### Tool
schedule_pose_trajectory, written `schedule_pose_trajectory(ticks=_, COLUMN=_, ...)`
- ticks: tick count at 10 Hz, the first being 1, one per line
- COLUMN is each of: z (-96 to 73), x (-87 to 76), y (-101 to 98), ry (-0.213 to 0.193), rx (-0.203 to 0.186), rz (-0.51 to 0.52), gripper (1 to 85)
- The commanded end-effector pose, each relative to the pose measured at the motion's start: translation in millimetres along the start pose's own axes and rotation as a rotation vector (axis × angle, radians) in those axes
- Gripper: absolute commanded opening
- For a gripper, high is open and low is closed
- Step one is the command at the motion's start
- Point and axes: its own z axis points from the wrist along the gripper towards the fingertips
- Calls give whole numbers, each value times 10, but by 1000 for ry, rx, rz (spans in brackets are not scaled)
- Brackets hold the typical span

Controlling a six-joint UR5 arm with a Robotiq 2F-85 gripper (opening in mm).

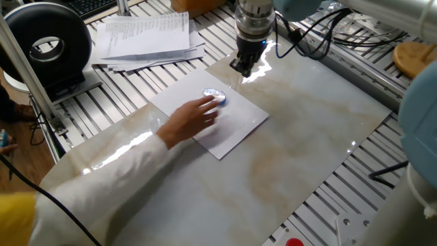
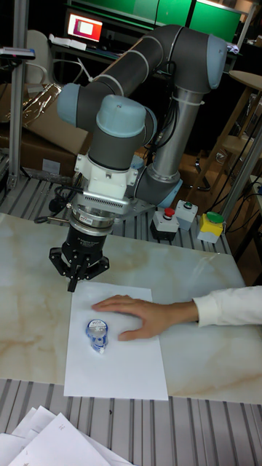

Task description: Use the correction tape on paper

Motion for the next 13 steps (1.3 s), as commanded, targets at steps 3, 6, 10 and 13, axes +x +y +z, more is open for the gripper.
schedule_pose_trajectory(ticks=3, z=42, x=39, y=-82, ry=6, rx=-15, rz=-39, gripper=17)
schedule_pose_trajectory(ticks=6, z=88, x=23, y=-50, ry=16, rx=-29, rz=-55, gripper=17)
schedule_pose_trajectory(ticks=10, z=113, x=-9, y=-39, ry=13, rx=-33, rz=-54, gripper=17)
schedule_pose_trajectory(ticks=13, z=160, x=-51, y=4, ry=20, rx=-51, rz=-61, gripper=17)
